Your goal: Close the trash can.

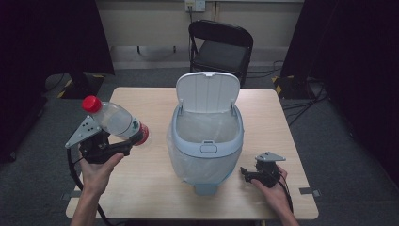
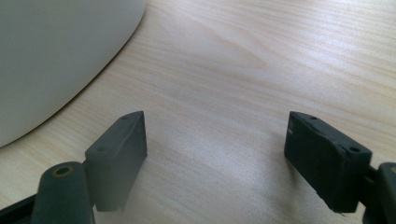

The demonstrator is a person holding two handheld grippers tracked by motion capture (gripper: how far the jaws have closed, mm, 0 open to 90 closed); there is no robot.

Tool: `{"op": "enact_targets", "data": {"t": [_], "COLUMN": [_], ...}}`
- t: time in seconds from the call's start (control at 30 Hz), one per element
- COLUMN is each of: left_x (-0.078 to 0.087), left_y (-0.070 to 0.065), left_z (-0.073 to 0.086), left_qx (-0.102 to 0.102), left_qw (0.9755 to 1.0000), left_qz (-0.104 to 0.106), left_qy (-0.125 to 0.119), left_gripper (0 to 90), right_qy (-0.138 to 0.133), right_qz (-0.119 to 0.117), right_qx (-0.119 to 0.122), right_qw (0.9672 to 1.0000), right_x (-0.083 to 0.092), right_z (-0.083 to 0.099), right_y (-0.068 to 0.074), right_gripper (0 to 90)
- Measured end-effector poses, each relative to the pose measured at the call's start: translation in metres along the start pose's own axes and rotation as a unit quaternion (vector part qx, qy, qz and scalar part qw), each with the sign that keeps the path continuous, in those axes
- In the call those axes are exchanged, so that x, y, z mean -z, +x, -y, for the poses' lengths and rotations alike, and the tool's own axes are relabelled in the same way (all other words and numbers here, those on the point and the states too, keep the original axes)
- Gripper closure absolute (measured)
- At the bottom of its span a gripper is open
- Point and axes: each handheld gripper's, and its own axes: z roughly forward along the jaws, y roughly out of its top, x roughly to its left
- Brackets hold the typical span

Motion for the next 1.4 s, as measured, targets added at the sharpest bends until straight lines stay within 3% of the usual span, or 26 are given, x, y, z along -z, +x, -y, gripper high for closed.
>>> {"op": "enact_targets", "data": {"t": [0.37, 0.4, 0.53, 0.57, 0.7, 0.9, 1.07, 1.17, 1.23, 1.4], "left_x": [-0.001, -0.003, -0.008, -0.010, -0.018, -0.035, -0.054, -0.068, -0.078, -0.100], "left_y": [-0.013, -0.016, -0.028, -0.031, -0.041, -0.055, -0.063, -0.067, -0.070, -0.075], "left_z": [-0.041, -0.044, -0.060, -0.062, -0.073, -0.083, -0.091, -0.092, -0.091, -0.085], "left_qx": [-0.023, -0.019, -0.037, -0.031, -0.043, -0.031, -0.024, -0.014, -0.009, -0.009], "left_qw": [0.9984, 0.9981, 0.9966, 0.9962, 0.9945, 0.9917, 0.9887, 0.9857, 0.9865, 0.9847], "left_qz": [0.021, 0.027, 0.041, 0.046, 0.063, 0.099, 0.131, 0.157, 0.157, 0.173], "left_qy": [-0.047, -0.052, -0.062, -0.067, -0.072, -0.077, -0.068, -0.060, -0.047, -0.019], "left_gripper": [28.6, 28.6, 28.6, 28.6, 28.6, 28.6, 28.5, 28.4, 28.2, 28.0], "right_qy": [0.000, 0.000, 0.000, 0.000, 0.000, 0.000, 0.000, 0.000, 0.000, 0.000], "right_qz": [0.000, 0.000, 0.000, 0.000, 0.000, 0.000, 0.000, 0.000, -0.001, -0.001], "right_qx": [0.000, 0.000, 0.000, 0.000, 0.000, 0.000, 0.000, 0.000, 0.000, 0.000], "right_qw": [1.0000, 1.0000, 1.0000, 1.0000, 1.0000, 1.0000, 1.0000, 1.0000, 1.0000, 1.0000], "right_x": [0.000, 0.000, 0.000, 0.000, 0.000, 0.000, 0.000, 0.000, 0.000, 0.000], "right_z": [0.000, 0.000, 0.000, 0.000, 0.000, 0.000, 0.000, 0.000, 0.000, 0.000], "right_y": [0.000, 0.000, 0.000, 0.000, 0.000, 0.000, 0.000, 0.000, 0.000, 0.000], "right_gripper": [20.1, 20.1, 20.1, 20.1, 20.1, 20.1, 20.1, 20.1, 19.9, 19.9]}}
